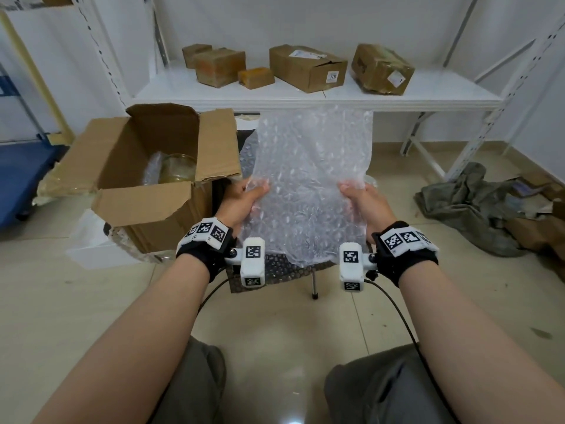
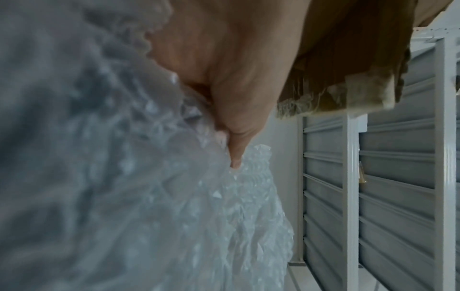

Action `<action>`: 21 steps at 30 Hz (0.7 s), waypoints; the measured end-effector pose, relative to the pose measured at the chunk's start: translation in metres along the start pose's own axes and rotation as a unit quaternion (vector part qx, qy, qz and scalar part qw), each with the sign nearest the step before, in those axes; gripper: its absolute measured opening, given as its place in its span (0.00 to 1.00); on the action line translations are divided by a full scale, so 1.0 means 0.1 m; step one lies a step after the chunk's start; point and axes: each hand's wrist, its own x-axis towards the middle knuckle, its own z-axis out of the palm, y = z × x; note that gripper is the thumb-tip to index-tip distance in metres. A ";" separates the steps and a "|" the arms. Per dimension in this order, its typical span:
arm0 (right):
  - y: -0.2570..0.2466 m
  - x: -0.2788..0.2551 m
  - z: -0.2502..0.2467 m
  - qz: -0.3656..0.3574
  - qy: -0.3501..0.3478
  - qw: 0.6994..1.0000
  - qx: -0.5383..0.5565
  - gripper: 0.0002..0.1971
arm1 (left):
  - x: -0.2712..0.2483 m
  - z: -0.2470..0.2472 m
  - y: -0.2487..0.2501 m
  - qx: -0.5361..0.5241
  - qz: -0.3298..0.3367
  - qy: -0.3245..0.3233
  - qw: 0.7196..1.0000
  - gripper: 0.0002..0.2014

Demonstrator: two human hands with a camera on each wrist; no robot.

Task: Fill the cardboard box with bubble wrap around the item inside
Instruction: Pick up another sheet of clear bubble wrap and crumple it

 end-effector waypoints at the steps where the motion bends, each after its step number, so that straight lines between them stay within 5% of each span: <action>1: 0.01 -0.01 0.00 -0.002 -0.005 1.000 -0.001 0.08 | -0.02 0.00 0.01 -0.013 -0.005 -0.001 1.000 0.19; 6: -0.06 -0.05 0.01 -0.002 -0.075 0.997 -0.030 0.10 | -0.10 -0.01 0.11 -0.094 -0.059 -0.044 0.993 0.19; 9: -0.07 0.00 -0.06 -0.019 -0.059 0.998 -0.008 0.12 | -0.07 -0.08 0.11 -0.162 -0.085 -0.038 0.982 0.16; 21: -0.07 -0.02 -0.10 -0.009 -0.071 0.996 0.048 0.18 | -0.02 -0.03 0.17 -0.099 -0.047 -0.006 0.994 0.14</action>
